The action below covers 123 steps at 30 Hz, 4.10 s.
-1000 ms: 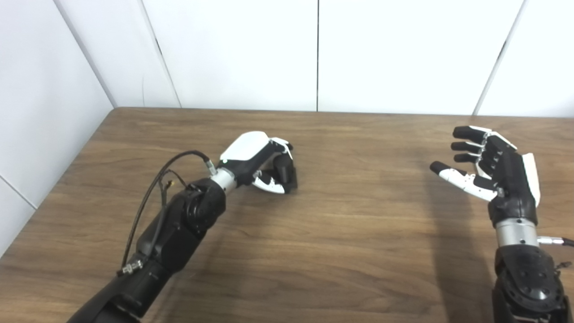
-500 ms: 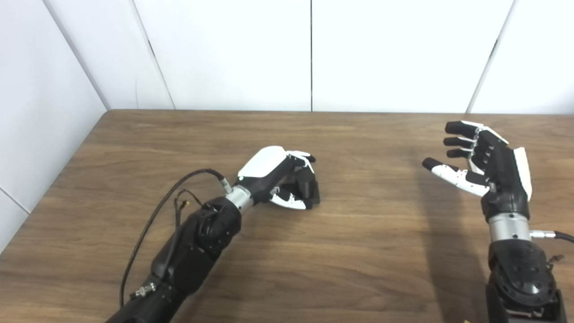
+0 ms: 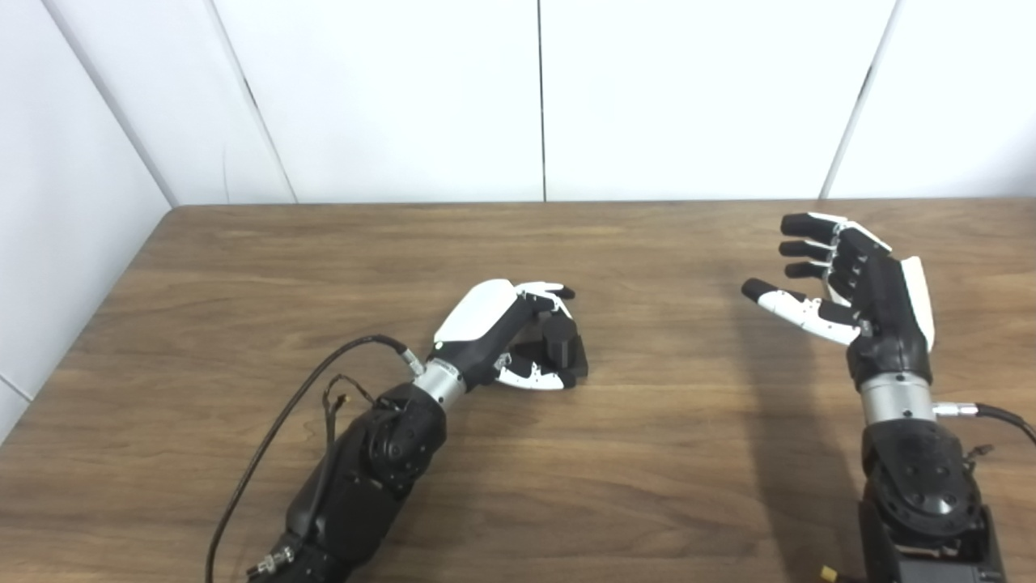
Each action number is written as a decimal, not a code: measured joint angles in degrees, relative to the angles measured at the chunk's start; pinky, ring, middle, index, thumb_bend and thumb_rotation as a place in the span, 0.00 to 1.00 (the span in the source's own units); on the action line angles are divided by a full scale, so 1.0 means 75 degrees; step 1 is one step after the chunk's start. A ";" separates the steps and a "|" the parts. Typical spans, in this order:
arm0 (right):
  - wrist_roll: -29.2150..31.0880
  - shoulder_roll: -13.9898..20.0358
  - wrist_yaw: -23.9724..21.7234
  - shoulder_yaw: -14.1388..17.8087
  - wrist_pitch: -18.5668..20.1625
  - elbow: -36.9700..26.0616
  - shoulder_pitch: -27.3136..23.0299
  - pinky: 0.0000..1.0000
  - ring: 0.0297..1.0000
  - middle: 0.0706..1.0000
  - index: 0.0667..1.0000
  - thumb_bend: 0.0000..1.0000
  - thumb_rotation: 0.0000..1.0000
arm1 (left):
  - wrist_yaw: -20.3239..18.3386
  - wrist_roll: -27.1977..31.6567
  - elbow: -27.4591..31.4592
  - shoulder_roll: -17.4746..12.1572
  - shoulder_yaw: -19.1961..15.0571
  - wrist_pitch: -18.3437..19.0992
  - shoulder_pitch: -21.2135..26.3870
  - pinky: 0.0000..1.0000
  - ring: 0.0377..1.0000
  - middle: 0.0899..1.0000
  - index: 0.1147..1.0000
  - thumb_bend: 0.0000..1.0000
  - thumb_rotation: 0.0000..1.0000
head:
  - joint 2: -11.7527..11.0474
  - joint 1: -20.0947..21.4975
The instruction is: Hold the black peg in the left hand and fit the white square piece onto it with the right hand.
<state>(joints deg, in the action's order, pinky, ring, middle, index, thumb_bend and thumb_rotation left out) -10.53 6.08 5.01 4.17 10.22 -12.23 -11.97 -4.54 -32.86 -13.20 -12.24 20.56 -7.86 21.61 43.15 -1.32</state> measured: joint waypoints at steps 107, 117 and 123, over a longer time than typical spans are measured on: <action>-0.0781 0.3784 -0.1620 0.0142 0.1439 0.0063 -0.2215 0.56 0.68 0.69 0.62 0.76 0.09 | 0.0594 -0.1877 0.0119 0.0058 0.0299 0.1534 -0.0050 0.79 0.84 0.83 0.48 0.89 0.34 | -0.0492 0.2590; -0.1130 0.4984 -0.3206 -0.1083 0.1143 0.1177 -0.2973 0.67 0.76 0.78 0.67 0.77 0.11 | 0.0612 -0.1744 0.0119 0.0052 0.0303 0.1516 -0.0068 0.80 0.84 0.83 0.47 0.89 0.34 | -0.0668 0.2836; -0.1947 0.5619 -0.3971 -0.1951 0.0814 0.1824 -0.3441 0.73 0.87 0.84 0.72 0.77 0.15 | 0.0634 -0.1723 0.0114 0.0012 0.0332 0.1516 -0.0075 0.79 0.84 0.83 0.48 0.89 0.36 | -0.0703 0.2871</action>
<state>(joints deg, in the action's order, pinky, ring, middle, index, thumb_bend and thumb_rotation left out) -25.13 48.23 -24.77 -10.46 16.32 1.45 -37.78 0.21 -45.78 -12.35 -12.15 23.06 3.51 21.05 37.88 20.21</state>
